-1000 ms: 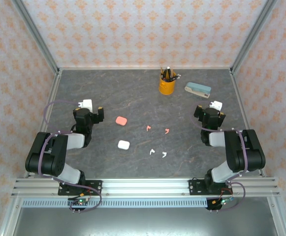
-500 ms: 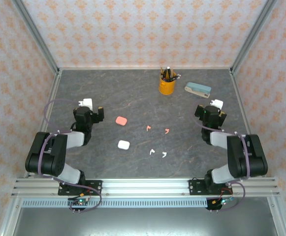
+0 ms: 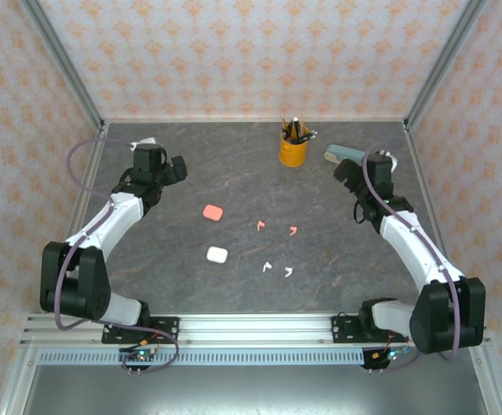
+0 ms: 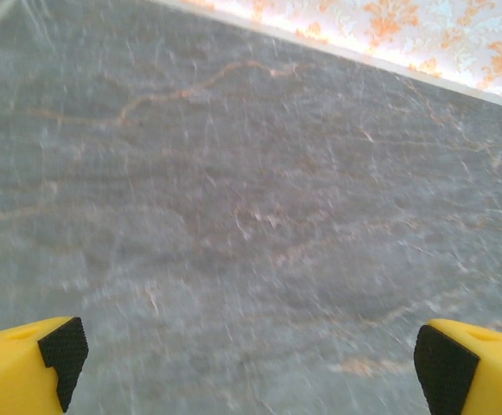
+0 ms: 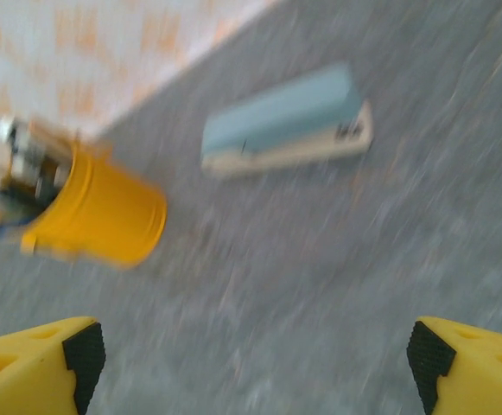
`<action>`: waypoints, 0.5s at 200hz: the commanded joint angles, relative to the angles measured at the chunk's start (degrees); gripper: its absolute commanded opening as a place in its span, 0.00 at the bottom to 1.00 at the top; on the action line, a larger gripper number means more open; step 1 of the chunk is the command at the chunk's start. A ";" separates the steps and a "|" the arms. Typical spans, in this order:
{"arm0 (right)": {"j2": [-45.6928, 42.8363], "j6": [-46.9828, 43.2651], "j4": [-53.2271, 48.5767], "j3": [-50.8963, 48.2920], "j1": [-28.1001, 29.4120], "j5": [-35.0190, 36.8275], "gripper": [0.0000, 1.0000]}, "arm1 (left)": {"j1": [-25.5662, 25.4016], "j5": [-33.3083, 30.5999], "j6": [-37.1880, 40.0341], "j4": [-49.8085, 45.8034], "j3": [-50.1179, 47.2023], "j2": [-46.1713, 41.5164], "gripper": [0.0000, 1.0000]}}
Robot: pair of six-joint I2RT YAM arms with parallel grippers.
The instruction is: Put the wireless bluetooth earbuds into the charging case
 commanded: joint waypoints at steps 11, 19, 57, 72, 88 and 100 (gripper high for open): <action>-3.65 8.43 -14.19 3.00 9.25 -3.94 0.91 | -1.75 -0.87 -11.45 -10.02 -2.22 -10.15 1.00; -3.50 10.04 -16.18 3.87 12.67 -2.21 0.90 | -1.80 -2.24 -13.96 -11.63 -2.67 -12.47 1.00; 3.22 18.97 -21.29 9.02 27.66 3.44 0.89 | -1.49 -2.31 -21.91 -13.78 -7.99 -20.33 1.00; 8.94 21.17 -24.74 13.87 33.20 5.10 0.89 | -1.51 0.57 -23.65 -13.14 -9.50 -21.38 1.00; 16.59 23.35 -28.86 20.18 39.04 7.28 0.90 | -1.45 2.03 -25.30 -12.60 -10.86 -22.35 1.00; 22.90 25.35 -32.59 25.74 42.74 8.46 0.91 | -1.49 1.64 -26.33 -12.55 -11.69 -22.96 1.00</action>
